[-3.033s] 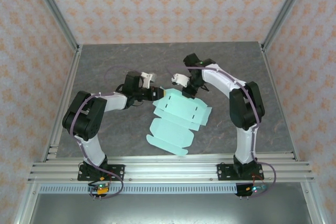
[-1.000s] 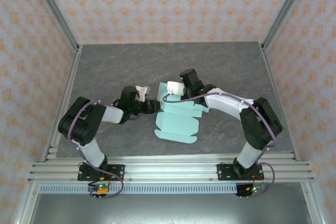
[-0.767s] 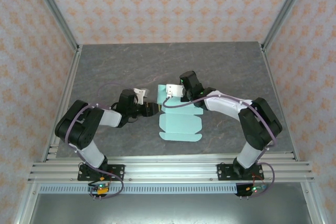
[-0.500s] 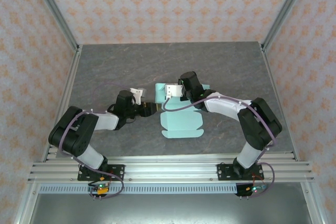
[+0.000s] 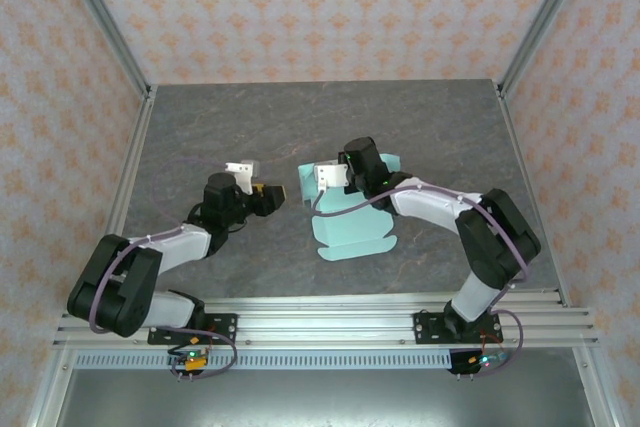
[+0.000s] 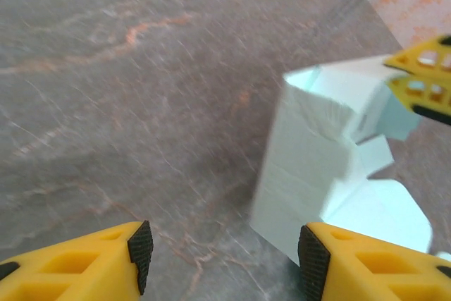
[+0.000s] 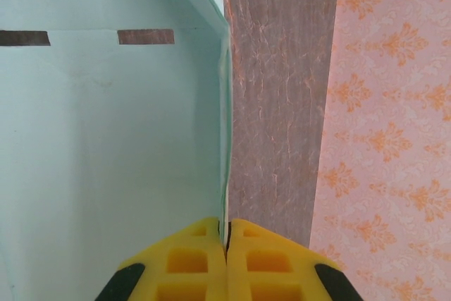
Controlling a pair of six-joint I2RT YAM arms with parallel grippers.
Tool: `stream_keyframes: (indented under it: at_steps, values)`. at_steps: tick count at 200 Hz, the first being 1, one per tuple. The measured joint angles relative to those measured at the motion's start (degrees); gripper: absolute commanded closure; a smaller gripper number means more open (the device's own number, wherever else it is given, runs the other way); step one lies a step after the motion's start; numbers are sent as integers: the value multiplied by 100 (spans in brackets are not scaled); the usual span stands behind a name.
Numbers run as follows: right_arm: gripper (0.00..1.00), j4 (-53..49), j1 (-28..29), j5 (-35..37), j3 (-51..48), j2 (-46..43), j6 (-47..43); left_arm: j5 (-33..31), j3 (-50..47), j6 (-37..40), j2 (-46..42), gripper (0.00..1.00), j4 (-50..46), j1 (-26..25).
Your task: Fold the paper box
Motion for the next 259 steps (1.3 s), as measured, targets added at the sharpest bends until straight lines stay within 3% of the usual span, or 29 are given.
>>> stream_keyframes:
  at_steps: [41, 66, 126, 198, 259]
  values:
    - [100, 125, 164, -105, -179, -122, -42, 229, 295, 68, 828, 51, 487, 63]
    - [100, 151, 258, -125, -240, -120, -39, 603, 304, 181, 1119, 52, 839, 11]
    - [100, 581, 332, -118, -614, -168, -42, 927, 310, 896, 1049, 62, 957, -664]
    - [100, 1961, 651, 232, -1392, -315, -232, 632, 310, 986, 1049, 62, 1003, -962]
    - [100, 2588, 748, 503, -1703, -380, -26, 175, 79, 1108, 1047, 50, 1478, -1333]
